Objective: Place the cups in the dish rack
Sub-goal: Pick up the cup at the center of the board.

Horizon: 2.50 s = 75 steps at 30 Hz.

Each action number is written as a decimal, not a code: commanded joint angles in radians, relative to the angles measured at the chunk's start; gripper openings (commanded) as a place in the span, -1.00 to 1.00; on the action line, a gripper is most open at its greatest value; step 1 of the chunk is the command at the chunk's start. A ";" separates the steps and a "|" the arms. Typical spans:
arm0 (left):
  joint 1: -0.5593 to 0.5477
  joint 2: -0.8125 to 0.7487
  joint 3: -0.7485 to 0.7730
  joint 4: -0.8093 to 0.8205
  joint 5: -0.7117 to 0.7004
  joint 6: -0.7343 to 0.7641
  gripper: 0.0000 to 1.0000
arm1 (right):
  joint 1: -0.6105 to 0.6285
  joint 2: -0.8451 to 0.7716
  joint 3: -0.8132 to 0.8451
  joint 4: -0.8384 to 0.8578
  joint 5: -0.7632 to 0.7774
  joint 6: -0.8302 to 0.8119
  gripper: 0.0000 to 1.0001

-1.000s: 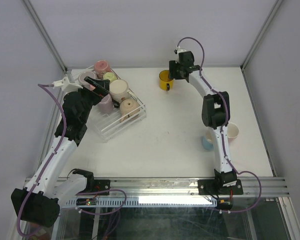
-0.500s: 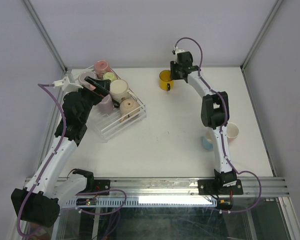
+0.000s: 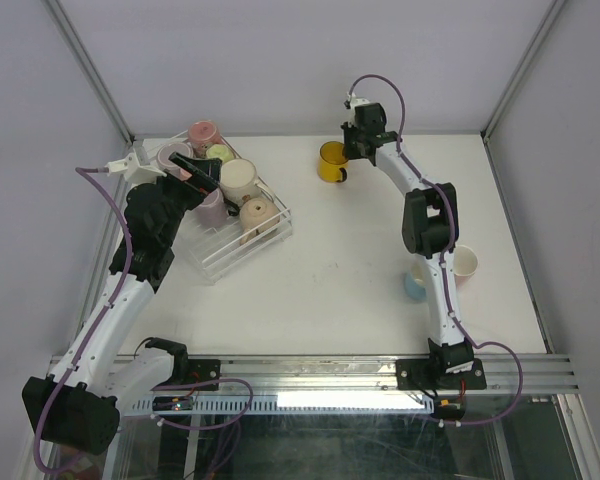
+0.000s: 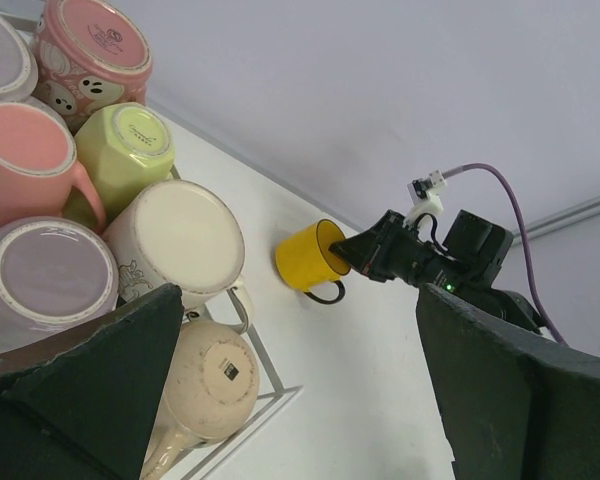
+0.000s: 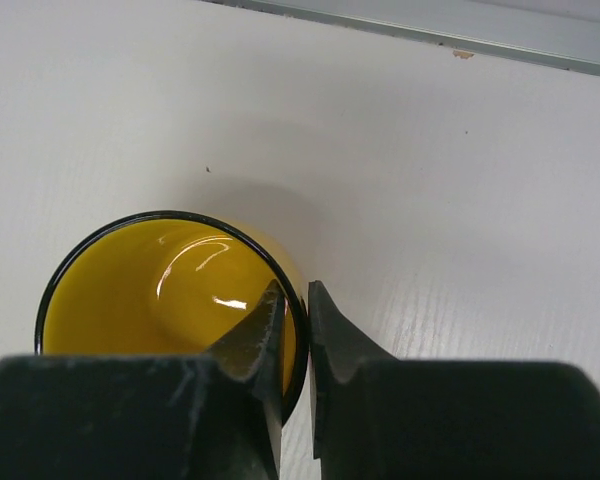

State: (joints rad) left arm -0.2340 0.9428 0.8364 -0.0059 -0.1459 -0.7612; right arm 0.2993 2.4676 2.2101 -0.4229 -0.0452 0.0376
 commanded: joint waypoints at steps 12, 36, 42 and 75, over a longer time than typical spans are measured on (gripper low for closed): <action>0.008 -0.022 0.002 0.066 0.036 -0.023 0.98 | 0.000 -0.103 -0.001 0.020 -0.079 0.025 -1.00; 0.008 0.011 -0.068 0.349 0.191 -0.171 0.98 | -0.035 -0.297 -0.061 0.001 -0.239 0.126 -1.00; 0.008 0.076 -0.043 0.482 0.299 -0.222 0.98 | -0.078 -0.388 -0.078 0.004 -0.313 0.181 -1.00; -0.365 0.765 0.454 1.286 0.498 -0.387 0.91 | -0.264 -0.731 -0.221 0.947 -0.789 1.047 -1.00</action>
State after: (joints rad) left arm -0.5636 1.6798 1.2060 1.1294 0.3904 -1.1404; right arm 0.0265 1.8324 1.9854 0.3538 -0.8265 0.9958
